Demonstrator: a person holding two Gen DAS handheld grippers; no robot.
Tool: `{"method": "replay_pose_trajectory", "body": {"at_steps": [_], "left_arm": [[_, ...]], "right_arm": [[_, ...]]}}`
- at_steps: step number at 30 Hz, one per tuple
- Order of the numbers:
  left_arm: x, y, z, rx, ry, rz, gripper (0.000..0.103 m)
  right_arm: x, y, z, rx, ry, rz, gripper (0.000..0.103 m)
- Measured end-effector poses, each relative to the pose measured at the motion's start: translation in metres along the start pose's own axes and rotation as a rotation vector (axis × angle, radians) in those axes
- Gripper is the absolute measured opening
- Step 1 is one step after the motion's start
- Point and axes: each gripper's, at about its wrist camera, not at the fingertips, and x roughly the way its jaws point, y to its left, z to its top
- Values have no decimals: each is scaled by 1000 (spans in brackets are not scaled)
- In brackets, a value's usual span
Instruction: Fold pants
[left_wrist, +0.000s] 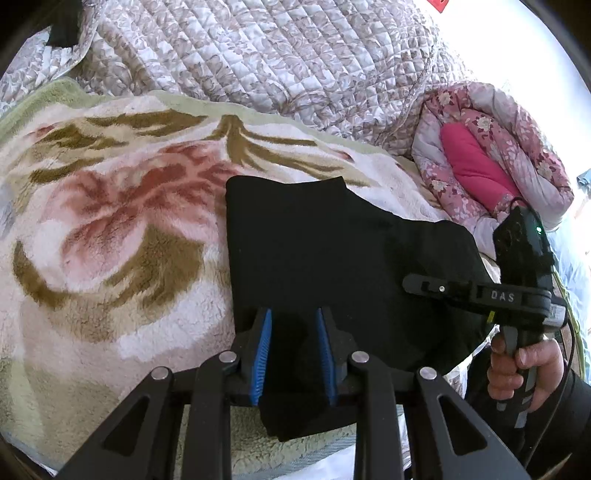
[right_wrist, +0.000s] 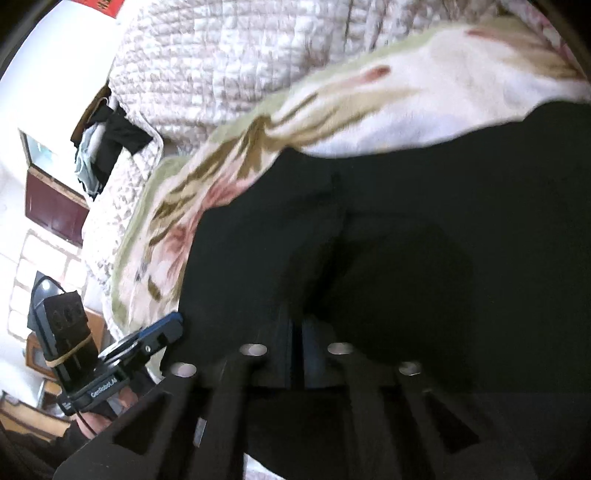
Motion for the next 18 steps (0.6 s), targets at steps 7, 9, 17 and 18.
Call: {"method": "replay_pose_trajectory", "body": {"at_steps": [7,9,17,18], "left_arm": [[2,0,-3,20,5,-4,27],[0,0,-3,23,5,-1,27],[-8,-1,-2,28,-4,8,27],[-7,-1,-2,31,-3,10,27]], "right_arm": [[-12,-11,-11,29,-39,-30,2],[-16,-8,-13,12,-61,-38,2],[-22,-1,-11,-42,-88,-99,2],[-21,-6,-11,-26,-86,-95,2]]}}
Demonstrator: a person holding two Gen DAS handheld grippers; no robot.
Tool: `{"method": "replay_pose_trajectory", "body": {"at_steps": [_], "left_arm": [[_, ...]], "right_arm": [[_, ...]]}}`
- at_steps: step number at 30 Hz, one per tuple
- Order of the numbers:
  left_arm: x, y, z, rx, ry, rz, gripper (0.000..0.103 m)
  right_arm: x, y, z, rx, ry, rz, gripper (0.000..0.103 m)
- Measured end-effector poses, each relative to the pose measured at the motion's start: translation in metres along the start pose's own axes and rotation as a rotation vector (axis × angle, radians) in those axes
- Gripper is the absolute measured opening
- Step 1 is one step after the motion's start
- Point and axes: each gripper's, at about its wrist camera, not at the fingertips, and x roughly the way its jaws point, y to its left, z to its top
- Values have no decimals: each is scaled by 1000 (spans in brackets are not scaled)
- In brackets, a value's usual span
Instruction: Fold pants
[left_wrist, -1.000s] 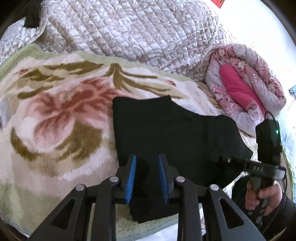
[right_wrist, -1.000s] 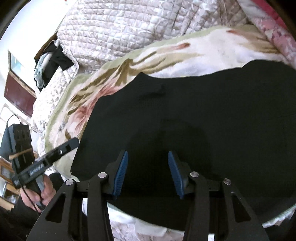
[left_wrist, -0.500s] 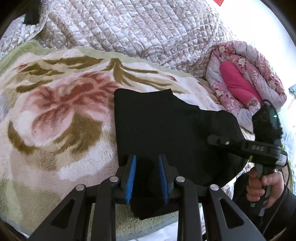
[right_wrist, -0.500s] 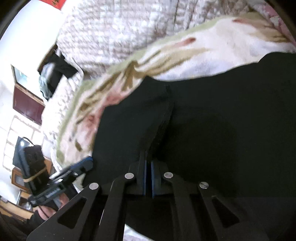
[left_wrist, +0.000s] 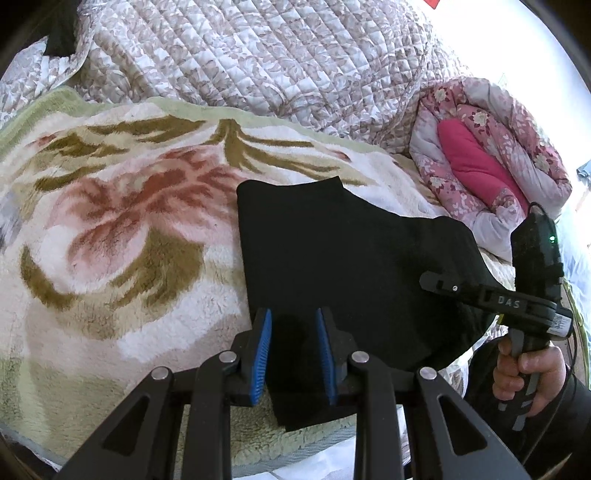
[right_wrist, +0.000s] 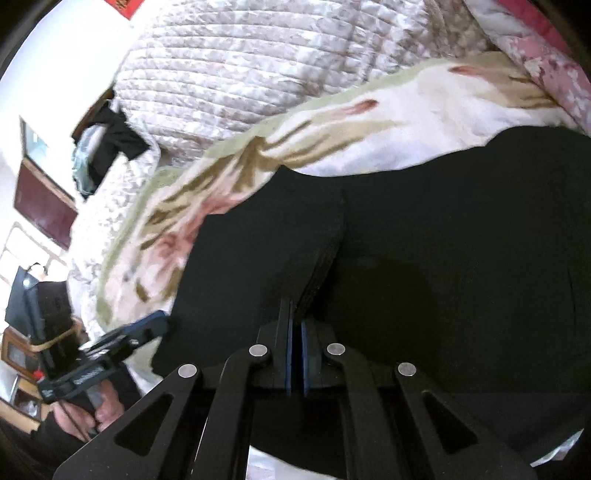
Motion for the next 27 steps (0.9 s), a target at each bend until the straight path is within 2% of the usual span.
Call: {"method": "replay_pose_trajectory", "body": {"at_steps": [5,7,9,11,14,17,19,23,27], "left_arm": [[1,-4,1,8,9,15,27],[0,-4,2,9,0,15,27],[-1,-6,6,17,-13,16,27],[0,-8,11,28,-21,14,27],[9,-13,14,42,-5,5,27],[23,-16,7,60,41,8,27],[22,-21,3,85,33,30,27],[18,-28,2,95,42,43,28],[16,-35,0,114,48,65,28]], "right_arm": [[0,-6,1,19,17,9,3],[-9,-3,3,7,-13,-47,9],[-21,0,5,-9,-60,-94,9],[-30,6,7,-36,-94,-95,9],[-23,17,5,-82,-72,-57,9],[2,10,-4,-86,20,-82,9],[-2,7,-5,-82,-4,-69,9],[-14,19,-4,-154,-17,-129,9],[-22,34,-15,-207,-17,-106,9]]}}
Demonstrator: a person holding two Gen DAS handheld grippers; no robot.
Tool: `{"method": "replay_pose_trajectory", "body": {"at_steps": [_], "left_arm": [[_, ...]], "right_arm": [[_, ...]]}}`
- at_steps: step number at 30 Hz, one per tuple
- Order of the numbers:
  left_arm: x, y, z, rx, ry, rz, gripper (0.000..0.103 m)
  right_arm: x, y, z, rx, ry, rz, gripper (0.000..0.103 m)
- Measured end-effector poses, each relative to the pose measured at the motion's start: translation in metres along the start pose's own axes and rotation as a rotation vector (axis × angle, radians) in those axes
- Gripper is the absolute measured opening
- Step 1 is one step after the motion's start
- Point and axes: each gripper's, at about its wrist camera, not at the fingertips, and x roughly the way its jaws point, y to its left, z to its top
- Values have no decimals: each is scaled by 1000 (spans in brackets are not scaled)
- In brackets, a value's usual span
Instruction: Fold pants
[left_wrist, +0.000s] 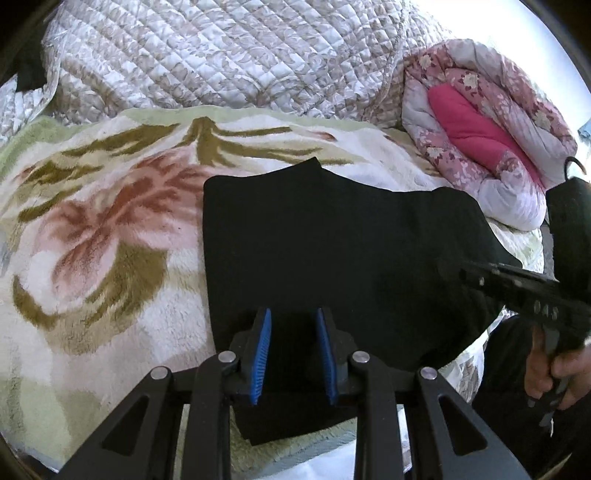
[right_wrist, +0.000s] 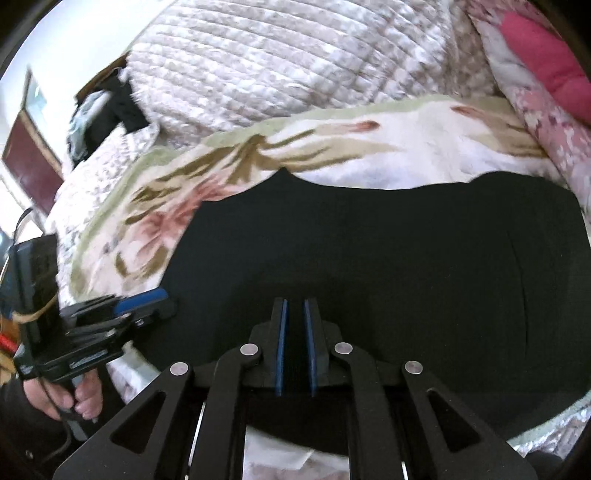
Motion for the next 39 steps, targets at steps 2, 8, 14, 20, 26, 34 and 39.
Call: {"method": "replay_pose_trajectory", "body": {"at_steps": [2,8,14,20,26,34,39], "left_arm": [[0,-3,-3,10,7,12,28],[-5,-11,-7,17,3,30,32],[-6,-15,-15,18,14,40,32],[-7,-16,-17,19,9,43,33],[-6,-17,-16,21,12,46,37],[-1,-34,-13,53,21,33,42],[1,-42,-13,70,27,20,42]], "right_arm": [[7,4,-10,-17,43,-3,16],[5,11,-26,-74,44,-55,19],[1,9,-28,-76,42,-80,19],[-13,-26,-22,22,19,-171,19],[-54,-86,-22,206,-66,-290,20],[-102,-138,-33,446,-177,-281,39],[-125,-165,-46,580,-233,-289,60]]}}
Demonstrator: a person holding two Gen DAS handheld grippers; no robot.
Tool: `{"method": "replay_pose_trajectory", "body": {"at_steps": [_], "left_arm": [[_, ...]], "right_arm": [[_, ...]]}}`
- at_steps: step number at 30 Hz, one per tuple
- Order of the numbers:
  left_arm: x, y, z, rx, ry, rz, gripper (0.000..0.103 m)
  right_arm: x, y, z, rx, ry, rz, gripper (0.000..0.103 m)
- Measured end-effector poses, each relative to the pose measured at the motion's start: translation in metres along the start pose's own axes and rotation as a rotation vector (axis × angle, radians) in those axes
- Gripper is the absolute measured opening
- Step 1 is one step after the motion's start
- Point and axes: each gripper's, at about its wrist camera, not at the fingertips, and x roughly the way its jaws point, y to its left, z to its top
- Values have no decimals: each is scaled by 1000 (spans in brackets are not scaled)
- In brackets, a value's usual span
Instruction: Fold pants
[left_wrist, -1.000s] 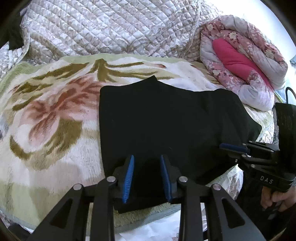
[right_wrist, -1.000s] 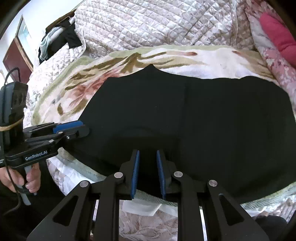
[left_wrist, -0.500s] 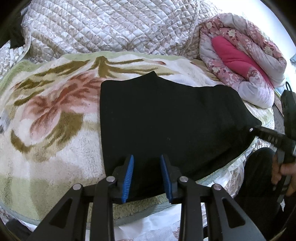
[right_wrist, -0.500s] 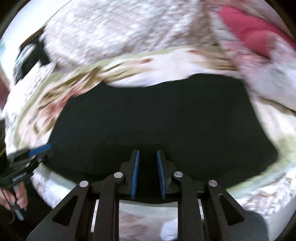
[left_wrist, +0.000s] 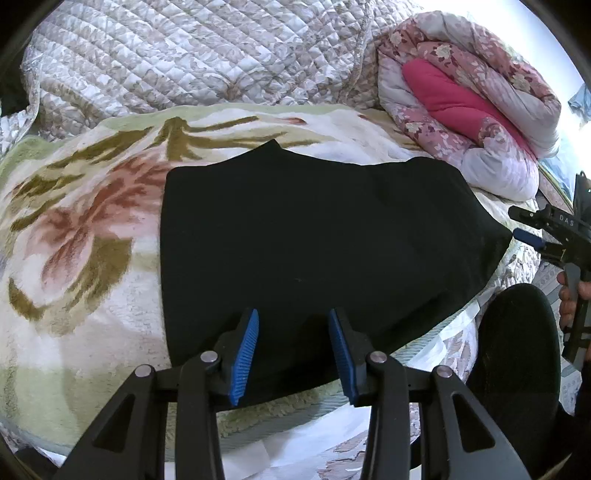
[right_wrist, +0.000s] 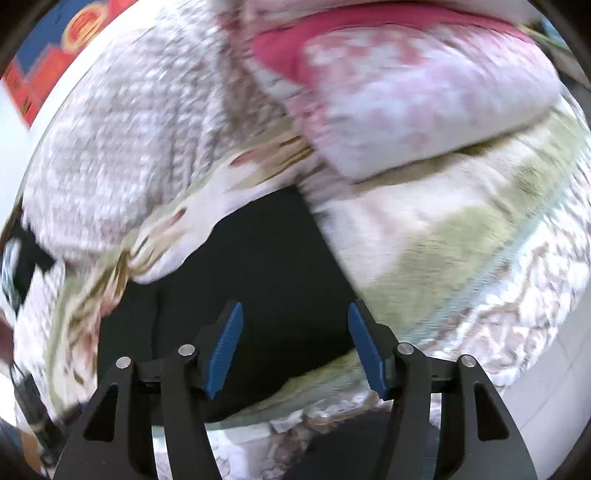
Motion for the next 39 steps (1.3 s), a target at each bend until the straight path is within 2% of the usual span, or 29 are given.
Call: {"method": "replay_pose_trajectory", "body": {"at_steps": [2,6,8,12,16,20,23,24,26,28,29,33,39], "left_arm": [[0,0,1,-2,2,-2,42],[0,0,1,-1,2,-1,42],[0,1,1,0,2,-2,42],[0,1,1,-2,2,-3,42],[0,1,1,-2,5,-2,42],[1,1,1,-8,6,1,42],[2,1,1,-11,7,4,42],[3,1,2,-11,8,6,42],[3,0,3,-12,10,8,42],[2,1,4,-17,10,6,42],[2,2,4,-18,10,6,42],[0,3,3,-21,8,6,42],[-6,7,5,-34,-9,4,42]], "right_arm": [[0,-16,0,74,9,12,60],[11,-37,-5,227,84,122,60],[17,-37,-7,253,117,159,60],[32,-35,-13,304,190,173,61],[32,-27,-6,288,169,192,62],[22,-18,-1,264,76,244,61],[47,-15,-3,232,140,199,61],[54,-16,-3,244,165,181,57],[49,-7,4,209,130,185,55],[43,3,9,169,98,171,35],[41,7,11,156,88,171,31],[35,18,14,104,70,156,26],[16,48,24,22,29,216,23]]}}
